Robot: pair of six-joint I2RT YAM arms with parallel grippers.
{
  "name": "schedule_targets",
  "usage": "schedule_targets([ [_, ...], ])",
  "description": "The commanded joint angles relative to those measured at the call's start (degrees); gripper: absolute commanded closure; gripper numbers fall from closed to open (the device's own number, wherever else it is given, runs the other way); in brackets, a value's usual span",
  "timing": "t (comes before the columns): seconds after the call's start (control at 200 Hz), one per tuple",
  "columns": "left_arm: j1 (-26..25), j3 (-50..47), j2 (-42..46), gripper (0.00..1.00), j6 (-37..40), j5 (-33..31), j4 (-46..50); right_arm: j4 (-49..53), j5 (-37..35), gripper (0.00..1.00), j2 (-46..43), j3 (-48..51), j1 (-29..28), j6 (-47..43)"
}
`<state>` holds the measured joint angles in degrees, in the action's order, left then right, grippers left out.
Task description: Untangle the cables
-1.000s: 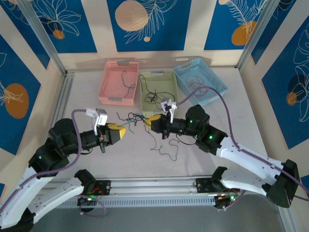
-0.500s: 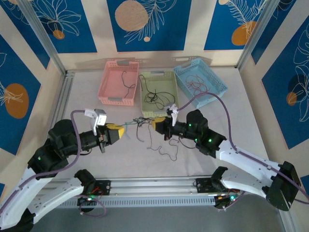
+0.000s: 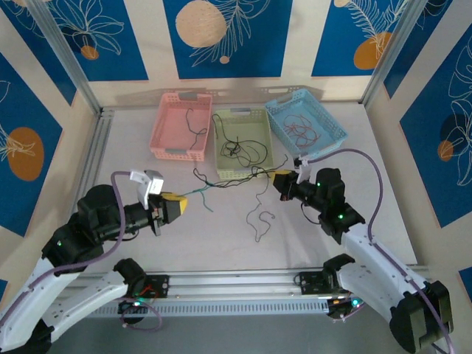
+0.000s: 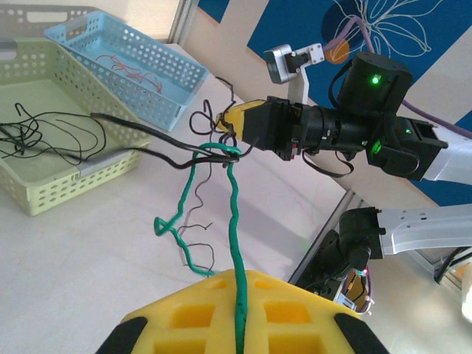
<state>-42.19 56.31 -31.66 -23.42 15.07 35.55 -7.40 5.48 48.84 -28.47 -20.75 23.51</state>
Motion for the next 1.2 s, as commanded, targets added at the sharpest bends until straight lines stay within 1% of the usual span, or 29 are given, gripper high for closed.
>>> schedule_targets([
  [0.0, -0.1, 5.6, 4.9, 1.0, 2.0, -2.1, -2.0, 14.7, -20.0, 1.0, 2.1, 2.2, 10.1, 5.3],
  [0.045, -0.1, 6.0, 5.3, 1.0, 2.1, -2.4, -1.3, 15.4, -20.6, 1.0, 1.8, 2.0, 11.2, 5.9],
  [0.125, -0.1, 6.4, 6.2, 1.0, 2.2, -3.0, -0.7, 14.3, -17.4, 1.0, 1.8, 2.1, 11.9, 4.8],
  [0.215, 0.0, 6.8, 6.9, 1.0, 2.5, -3.8, 0.0, 13.8, -15.5, 1.0, 1.8, 2.1, 11.6, 5.2],
  [0.35, -0.1, 6.1, 6.5, 1.0, 2.7, -3.7, 0.0, 9.8, -7.3, 1.0, 0.9, 2.8, 11.3, 5.5],
  [0.435, -0.1, 5.9, 7.0, 1.0, 2.8, -5.5, 0.5, 13.5, -11.1, 1.0, 1.2, 1.1, 10.9, 4.5],
  [0.495, 0.0, 5.9, 7.6, 1.0, 3.1, -6.4, 0.8, 13.7, -10.7, 1.0, 1.1, 1.2, 11.7, 3.7],
  [0.53, -0.1, 5.8, 7.6, 1.0, 3.2, -6.6, 1.0, 12.8, -8.6, 1.0, 0.5, 1.7, 12.4, 4.3],
  [0.56, 0.0, 5.7, 7.6, 1.0, 3.3, -6.6, 1.1, 11.0, -4.9, 1.0, -0.1, 2.4, 13.1, 5.1],
  [0.61, 0.0, 5.2, 7.3, 1.0, 3.3, -6.6, 1.3, 8.6, -0.9, 1.0, -0.9, 3.3, 13.3, 6.0],
  [0.68, -0.1, 3.8, 6.8, 1.0, 3.0, -6.6, 0.9, 8.3, 2.1, 1.0, -0.8, 2.5, 13.0, 7.3],
  [0.79, 0.0, 0.9, 5.4, 1.0, 2.4, -5.7, -0.6, 10.7, 1.9, 1.0, -0.3, 0.8, 12.5, 8.2],
  [0.935, 0.0, -2.9, 2.8, 1.0, 1.3, -4.0, -3.4, 11.3, 2.1, 1.0, 0.1, 0.6, 11.9, 8.6],
  [1.04, -0.1, -4.1, 1.3, 1.0, 1.1, -2.9, -4.8, 11.0, 3.5, 1.0, 0.0, 0.6, 11.3, 8.1],
  [1.195, 0.0, -4.8, -0.5, 1.0, 1.1, -1.1, -5.8, 10.2, 3.3, 1.0, -0.1, 0.7, 10.3, 7.5],
])
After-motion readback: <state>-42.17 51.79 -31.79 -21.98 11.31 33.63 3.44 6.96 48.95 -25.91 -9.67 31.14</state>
